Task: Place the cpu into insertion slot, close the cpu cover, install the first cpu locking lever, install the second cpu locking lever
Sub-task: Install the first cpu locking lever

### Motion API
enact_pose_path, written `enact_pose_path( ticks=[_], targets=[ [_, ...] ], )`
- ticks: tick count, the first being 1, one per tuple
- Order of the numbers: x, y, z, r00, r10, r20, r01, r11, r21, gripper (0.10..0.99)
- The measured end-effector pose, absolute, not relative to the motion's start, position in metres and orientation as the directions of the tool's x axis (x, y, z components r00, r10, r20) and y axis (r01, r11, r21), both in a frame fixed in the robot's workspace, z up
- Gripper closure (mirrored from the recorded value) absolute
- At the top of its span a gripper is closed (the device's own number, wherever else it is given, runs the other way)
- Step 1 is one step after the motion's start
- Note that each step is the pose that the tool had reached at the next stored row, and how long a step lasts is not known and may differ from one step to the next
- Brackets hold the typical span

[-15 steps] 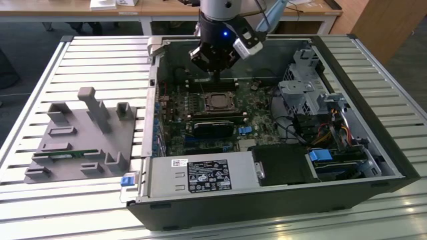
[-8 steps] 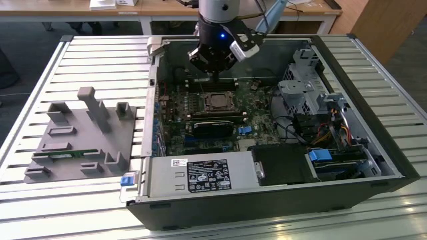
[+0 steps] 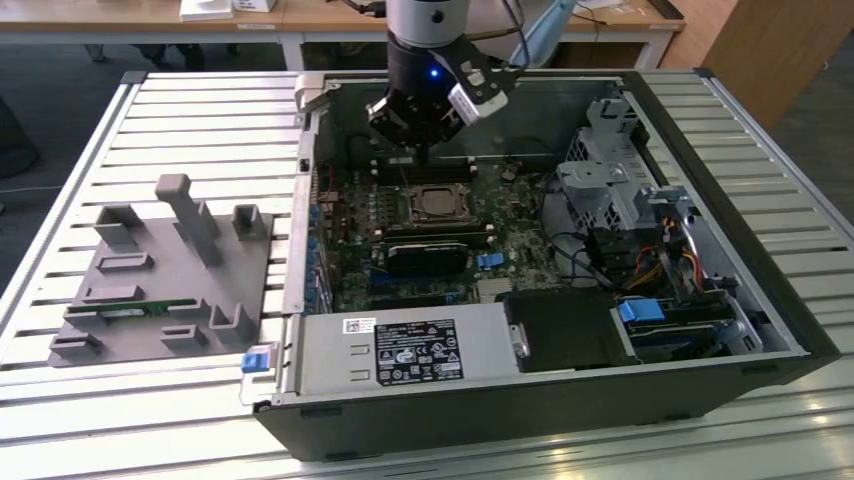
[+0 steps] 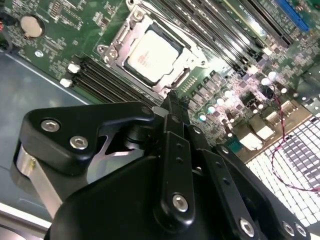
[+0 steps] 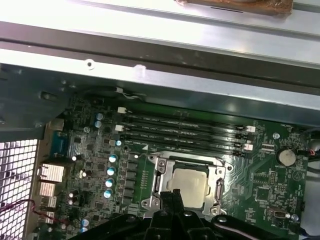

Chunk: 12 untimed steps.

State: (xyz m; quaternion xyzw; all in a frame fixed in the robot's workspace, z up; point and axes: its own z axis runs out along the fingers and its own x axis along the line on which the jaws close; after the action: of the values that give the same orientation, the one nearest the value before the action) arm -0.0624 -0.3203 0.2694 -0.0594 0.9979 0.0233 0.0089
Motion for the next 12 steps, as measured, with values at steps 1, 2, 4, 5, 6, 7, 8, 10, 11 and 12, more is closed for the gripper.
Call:
enact_pose_path(
  ticks=[1, 2, 4, 5, 6, 7, 8, 10, 11, 12],
  targets=[
    [-0.064, -0.320, 0.269, -0.993, -0.118, -0.021, -0.119, 0.992, 0.045, 0.980],
    [-0.066, -0.320, 0.269, -0.993, -0.118, -0.021, -0.119, 0.992, 0.045, 0.980],
    [-0.068, -0.320, 0.269, -0.993, -0.118, -0.021, -0.119, 0.992, 0.045, 0.980],
    [-0.069, -0.320, 0.269, -0.993, -0.118, -0.021, -0.119, 0.992, 0.045, 0.980],
    [-0.071, -0.320, 0.269, -0.993, -0.118, -0.021, -0.119, 0.992, 0.045, 0.980],
    [-0.072, -0.320, 0.269, -0.993, -0.118, -0.021, -0.119, 0.992, 0.045, 0.980],
    [-0.075, -0.320, 0.269, -0.993, -0.118, -0.021, -0.119, 0.992, 0.045, 0.980],
    [-0.082, -0.320, 0.269, -0.993, -0.118, -0.021, -0.119, 0.992, 0.045, 0.980],
    [-0.085, -0.320, 0.269, -0.993, -0.118, -0.021, -0.118, 0.992, 0.045, 0.980],
    [-0.087, -0.320, 0.269, -0.993, -0.117, -0.021, -0.118, 0.992, 0.045, 0.980]
  ],
)
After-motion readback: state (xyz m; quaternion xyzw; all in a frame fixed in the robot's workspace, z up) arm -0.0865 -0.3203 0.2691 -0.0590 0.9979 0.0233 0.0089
